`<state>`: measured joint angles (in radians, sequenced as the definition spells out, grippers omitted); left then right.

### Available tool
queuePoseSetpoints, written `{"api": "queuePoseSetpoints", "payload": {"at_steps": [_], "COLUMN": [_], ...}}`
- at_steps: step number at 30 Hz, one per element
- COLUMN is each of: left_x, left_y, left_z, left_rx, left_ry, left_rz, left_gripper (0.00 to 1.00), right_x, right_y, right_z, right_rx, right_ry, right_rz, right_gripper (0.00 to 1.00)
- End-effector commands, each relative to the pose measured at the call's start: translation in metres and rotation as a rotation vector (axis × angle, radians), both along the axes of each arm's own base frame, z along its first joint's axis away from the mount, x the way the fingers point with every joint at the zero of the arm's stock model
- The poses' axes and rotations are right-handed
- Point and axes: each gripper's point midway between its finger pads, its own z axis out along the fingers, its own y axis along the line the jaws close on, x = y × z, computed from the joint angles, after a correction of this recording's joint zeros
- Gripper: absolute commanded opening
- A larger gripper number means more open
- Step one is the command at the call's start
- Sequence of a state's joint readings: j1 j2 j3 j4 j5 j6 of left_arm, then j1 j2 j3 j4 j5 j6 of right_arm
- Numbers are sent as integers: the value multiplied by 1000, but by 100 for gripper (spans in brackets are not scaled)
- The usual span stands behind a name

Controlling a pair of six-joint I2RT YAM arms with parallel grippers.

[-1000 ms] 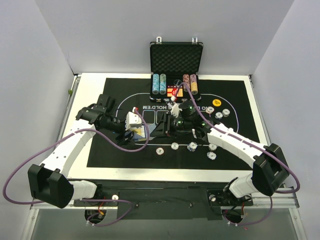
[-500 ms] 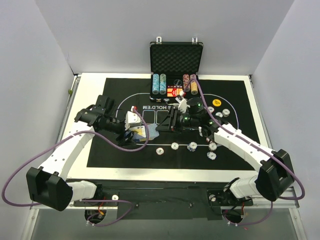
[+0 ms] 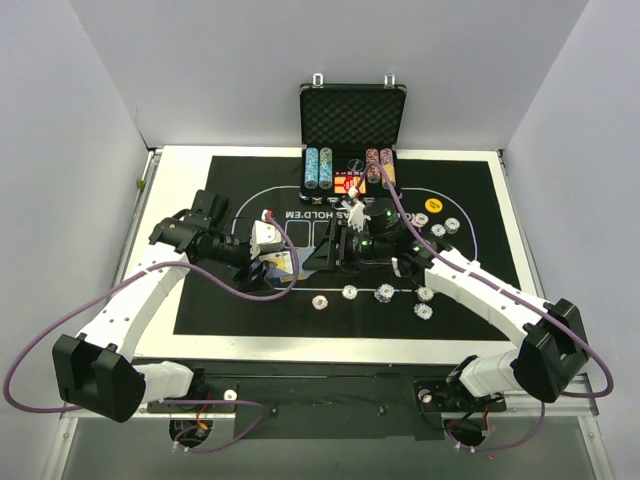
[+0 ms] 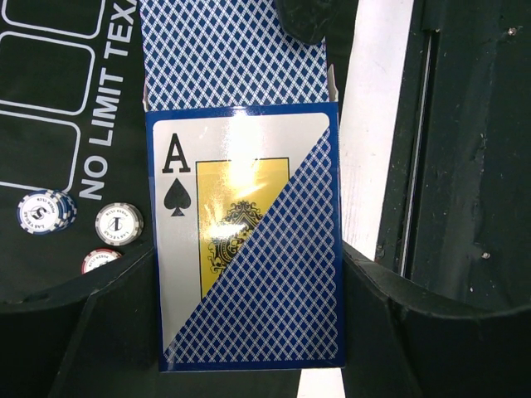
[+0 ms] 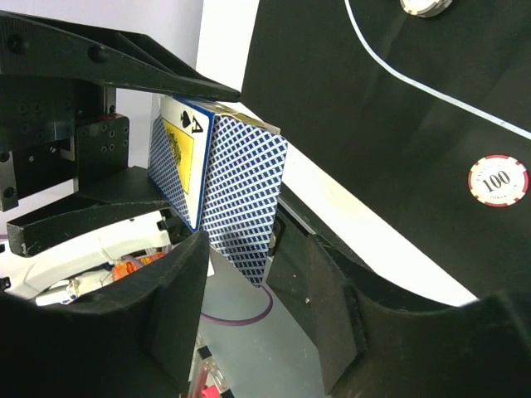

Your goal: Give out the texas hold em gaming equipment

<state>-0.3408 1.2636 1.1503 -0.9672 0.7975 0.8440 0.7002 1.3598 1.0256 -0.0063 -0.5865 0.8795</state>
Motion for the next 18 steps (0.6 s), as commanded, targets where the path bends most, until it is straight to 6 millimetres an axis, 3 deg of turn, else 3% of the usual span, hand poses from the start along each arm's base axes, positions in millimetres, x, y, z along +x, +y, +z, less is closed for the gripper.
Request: {"api": "queuePoseSetpoints", "payload": {"at_steps": [1, 9, 18], "left_x": [0, -3, -3], "left_y": [-12, -12, -14], "left_z": [25, 26, 29], "left_rx": [-85, -89, -101], "left_ry": [-71, -75, -75], "left_rz": [-40, -49, -49], "left_gripper": [9, 9, 8], "right_x": [7, 14, 19], "right_y": [2, -11, -25], "right_z": [13, 14, 15], "right_rx": [2, 0, 9], "right_ry": [-52, -57, -61], "right_rz": [-13, -55, -96], "right_gripper": [42, 23, 16]}}
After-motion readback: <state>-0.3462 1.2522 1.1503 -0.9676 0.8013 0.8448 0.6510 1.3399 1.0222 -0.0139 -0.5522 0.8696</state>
